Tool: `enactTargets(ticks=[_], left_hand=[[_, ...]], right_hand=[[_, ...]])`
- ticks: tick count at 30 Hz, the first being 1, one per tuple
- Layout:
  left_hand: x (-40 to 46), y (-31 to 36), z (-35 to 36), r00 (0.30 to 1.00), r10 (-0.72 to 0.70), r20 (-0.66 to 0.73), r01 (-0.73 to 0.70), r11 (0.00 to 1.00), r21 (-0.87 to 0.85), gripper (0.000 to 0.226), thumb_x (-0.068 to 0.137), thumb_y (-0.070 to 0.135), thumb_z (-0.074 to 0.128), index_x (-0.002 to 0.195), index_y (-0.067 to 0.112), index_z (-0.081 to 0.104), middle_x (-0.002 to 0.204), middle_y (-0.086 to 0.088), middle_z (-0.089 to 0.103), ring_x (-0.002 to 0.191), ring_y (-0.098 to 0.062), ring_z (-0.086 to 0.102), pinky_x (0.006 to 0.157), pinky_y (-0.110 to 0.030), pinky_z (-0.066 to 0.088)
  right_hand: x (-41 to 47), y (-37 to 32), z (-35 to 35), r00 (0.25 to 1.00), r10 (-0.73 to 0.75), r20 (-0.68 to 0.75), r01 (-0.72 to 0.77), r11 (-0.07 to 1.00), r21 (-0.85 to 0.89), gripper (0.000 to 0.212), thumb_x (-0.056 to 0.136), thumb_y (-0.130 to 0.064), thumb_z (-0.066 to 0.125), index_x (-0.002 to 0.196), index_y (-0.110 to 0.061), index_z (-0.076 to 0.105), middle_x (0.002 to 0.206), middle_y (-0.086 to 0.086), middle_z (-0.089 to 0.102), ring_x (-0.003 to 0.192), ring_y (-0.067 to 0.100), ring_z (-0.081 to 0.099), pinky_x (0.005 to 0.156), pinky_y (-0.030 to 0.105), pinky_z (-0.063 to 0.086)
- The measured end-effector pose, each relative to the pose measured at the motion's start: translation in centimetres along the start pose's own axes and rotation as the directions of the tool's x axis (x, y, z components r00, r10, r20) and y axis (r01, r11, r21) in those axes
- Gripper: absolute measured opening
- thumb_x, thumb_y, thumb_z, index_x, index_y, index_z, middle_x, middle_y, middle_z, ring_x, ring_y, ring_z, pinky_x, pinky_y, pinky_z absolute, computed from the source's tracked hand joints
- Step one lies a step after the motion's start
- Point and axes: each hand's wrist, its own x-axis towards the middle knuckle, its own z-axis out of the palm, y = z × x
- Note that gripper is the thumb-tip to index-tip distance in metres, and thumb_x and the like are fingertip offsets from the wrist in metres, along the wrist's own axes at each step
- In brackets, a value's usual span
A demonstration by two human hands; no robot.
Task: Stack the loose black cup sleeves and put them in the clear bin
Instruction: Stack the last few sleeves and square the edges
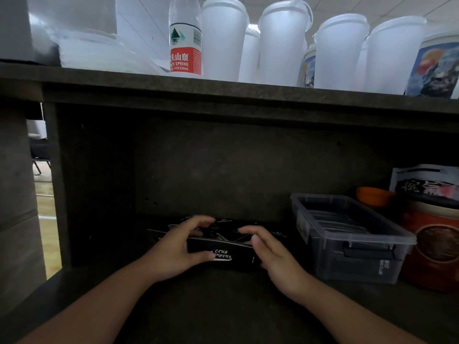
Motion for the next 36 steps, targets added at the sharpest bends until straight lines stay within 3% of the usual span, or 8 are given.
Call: enactTargets(ticks=[4, 8, 12, 17, 22, 25, 31, 36], left_hand=[[0.0, 0.5, 0.0, 0.999, 0.033, 0.031, -0.035, 0.997, 0.062, 0.006, 0.083, 0.029, 0.075, 0.086, 0.033, 0.072, 0.089, 0.022, 0.070, 0.089, 0.002, 0.066, 0.086, -0.027, 0.053], [-0.1, 0.9, -0.3, 1.000, 0.025, -0.005, -0.024, 0.995, 0.098, 0.005, 0.082, 0.031, 0.076, 0.082, 0.031, 0.071, 0.087, 0.026, 0.068, 0.086, 0.005, 0.065, 0.079, -0.018, 0.051], [-0.1, 0.5, -0.7, 1.000, 0.001, -0.013, 0.000, 0.994, 0.110, 0.007, 0.080, 0.032, 0.077, 0.082, 0.027, 0.072, 0.087, 0.022, 0.069, 0.085, 0.001, 0.066, 0.079, -0.021, 0.052], [-0.1, 0.6, -0.5, 1.000, -0.002, -0.021, 0.004, 0.993, 0.120, 0.007, 0.080, 0.033, 0.077, 0.079, 0.029, 0.071, 0.086, 0.022, 0.068, 0.084, 0.002, 0.065, 0.079, -0.024, 0.052], [-0.1, 0.4, -0.5, 0.999, -0.012, -0.034, 0.015, 0.996, 0.092, 0.010, 0.079, 0.032, 0.078, 0.079, 0.024, 0.072, 0.082, 0.013, 0.071, 0.082, -0.007, 0.067, 0.077, -0.030, 0.053], [-0.1, 0.4, -0.4, 0.999, -0.015, -0.034, 0.019, 0.994, 0.104, 0.010, 0.079, 0.033, 0.078, 0.080, 0.025, 0.072, 0.083, 0.015, 0.071, 0.083, -0.005, 0.067, 0.078, -0.029, 0.053], [-0.2, 0.5, -0.5, 1.000, -0.017, -0.026, 0.020, 0.994, 0.111, 0.008, 0.080, 0.033, 0.077, 0.080, 0.026, 0.072, 0.082, 0.015, 0.071, 0.082, -0.003, 0.067, 0.079, -0.031, 0.053], [-0.3, 0.6, -0.5, 1.000, -0.021, -0.017, 0.023, 0.993, 0.112, 0.007, 0.080, 0.034, 0.077, 0.079, 0.031, 0.071, 0.083, 0.019, 0.070, 0.081, -0.005, 0.067, 0.078, -0.034, 0.055]], right_hand=[[0.3, -0.4, -0.1, 0.985, -0.029, -0.171, 0.025, 0.999, -0.025, 0.033, 0.094, -0.045, 0.037, 0.120, -0.033, 0.054, 0.111, -0.009, 0.066, 0.104, -0.002, 0.060, 0.097, 0.025, 0.047], [0.9, 0.7, -2.6, 0.978, 0.021, -0.208, -0.122, 0.866, -0.484, 0.036, 0.101, -0.035, 0.042, 0.134, -0.025, 0.047, 0.136, -0.003, 0.051, 0.118, 0.003, 0.046, 0.100, 0.018, 0.033], [1.0, 1.9, -3.2, 0.955, 0.282, -0.090, -0.254, 0.626, -0.737, 0.051, 0.098, -0.052, 0.037, 0.141, -0.026, 0.041, 0.151, 0.002, 0.036, 0.139, 0.021, 0.031, 0.114, 0.038, 0.028], [0.9, 1.0, -3.2, 0.958, 0.164, -0.236, -0.287, 0.564, -0.774, 0.027, 0.091, -0.047, 0.056, 0.092, -0.020, 0.057, 0.104, 0.002, 0.055, 0.092, 0.014, 0.056, 0.080, 0.030, 0.050], [1.0, 2.0, -2.8, 0.929, 0.231, -0.291, -0.371, 0.549, -0.749, 0.066, 0.085, -0.065, 0.051, 0.134, -0.021, 0.044, 0.129, 0.008, 0.050, 0.116, 0.024, 0.051, 0.094, 0.035, 0.047], [1.2, 2.0, -2.5, 0.921, 0.251, -0.298, -0.390, 0.571, -0.723, 0.071, 0.082, -0.069, 0.050, 0.135, -0.021, 0.044, 0.125, 0.008, 0.056, 0.116, 0.025, 0.052, 0.095, 0.038, 0.048], [1.2, 1.5, -2.6, 0.908, 0.161, -0.387, -0.389, 0.670, -0.632, 0.052, 0.082, -0.038, 0.069, 0.124, -0.020, 0.043, 0.120, 0.007, 0.051, 0.110, 0.022, 0.053, 0.090, 0.034, 0.050], [0.7, 0.7, -2.3, 0.934, -0.105, -0.343, -0.168, 0.716, -0.677, 0.060, 0.080, 0.005, 0.061, 0.129, -0.026, 0.042, 0.127, 0.005, 0.038, 0.109, 0.023, 0.053, 0.091, 0.029, 0.049]])
